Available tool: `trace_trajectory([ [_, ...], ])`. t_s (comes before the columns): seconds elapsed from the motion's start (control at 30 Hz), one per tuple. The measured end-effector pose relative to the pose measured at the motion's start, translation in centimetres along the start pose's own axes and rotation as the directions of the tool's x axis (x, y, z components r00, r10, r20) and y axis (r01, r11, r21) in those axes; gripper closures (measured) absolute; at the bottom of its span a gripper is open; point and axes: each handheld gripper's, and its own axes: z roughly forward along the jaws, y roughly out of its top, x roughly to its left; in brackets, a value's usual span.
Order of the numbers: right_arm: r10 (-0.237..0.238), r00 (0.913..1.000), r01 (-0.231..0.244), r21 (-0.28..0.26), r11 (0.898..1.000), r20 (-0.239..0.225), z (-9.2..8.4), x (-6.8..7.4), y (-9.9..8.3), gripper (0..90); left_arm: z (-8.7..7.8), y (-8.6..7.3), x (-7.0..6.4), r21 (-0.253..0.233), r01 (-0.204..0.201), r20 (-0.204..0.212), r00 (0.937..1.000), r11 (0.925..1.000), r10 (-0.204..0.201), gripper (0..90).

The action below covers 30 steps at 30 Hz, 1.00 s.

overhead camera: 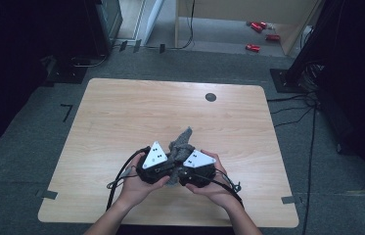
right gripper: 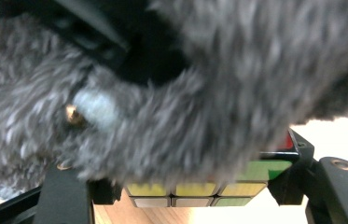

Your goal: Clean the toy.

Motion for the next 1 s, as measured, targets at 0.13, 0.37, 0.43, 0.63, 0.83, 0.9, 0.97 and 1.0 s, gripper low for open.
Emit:
trace_trajectory([
  [0.13, -0.004, 1.0000, 0.004, 0.006, 1.000, -0.001, 0.0, 0.1, -0.1, 34.6, -0.4, -0.4, 1.9, 0.011, 0.086, -0.018, 0.9962, 0.9963, -0.086, 76.5],
  [0.37, -0.003, 1.0000, 0.003, 0.000, 1.000, 0.006, -0.2, -0.1, 0.1, 34.6, -0.1, 0.0, 0.1, -0.001, 0.006, 0.039, 0.9992, 1.0000, -0.006, 76.2],
  [0.43, -0.003, 0.9999, 0.003, 0.010, 1.000, 0.010, -0.2, -0.1, 0.0, 34.6, -0.2, -0.2, 1.0, 0.010, 0.035, -0.007, 0.9994, 0.9993, -0.035, 76.3],
  [0.63, 0.004, 1.0000, -0.004, 0.001, 1.000, 0.005, -0.1, 0.0, 0.1, 34.6, -0.7, -0.3, 1.1, 0.000, 0.027, 0.006, 0.9996, 0.9996, -0.027, 76.2],
  [0.83, 0.000, 1.0000, 0.000, -0.005, 1.000, 0.002, -0.2, 0.0, 0.1, 34.6, -0.4, -0.1, -0.3, -0.009, -0.044, 0.059, 0.9973, 0.9990, 0.045, 75.9],
  [0.9, 0.002, 1.0000, -0.002, -0.002, 1.000, 0.005, -0.4, -0.2, 0.1, 34.6, -0.6, -0.1, 1.0, -0.001, 0.009, 0.034, 0.9994, 1.0000, -0.009, 76.8],
  [0.97, 0.006, 1.0000, -0.006, -0.004, 1.000, 0.006, -0.4, -0.2, 0.1, 34.6, -0.8, -0.2, 1.4, 0.000, 0.024, 0.027, 0.9993, 0.9997, -0.024, 77.1],
  [1.0, 0.010, 0.9999, -0.010, -0.007, 1.000, 0.004, -0.4, -0.2, 0.1, 34.6, -1.0, -0.3, 1.8, -0.005, 0.046, 0.032, 0.9985, 0.9989, -0.046, 77.1],
])
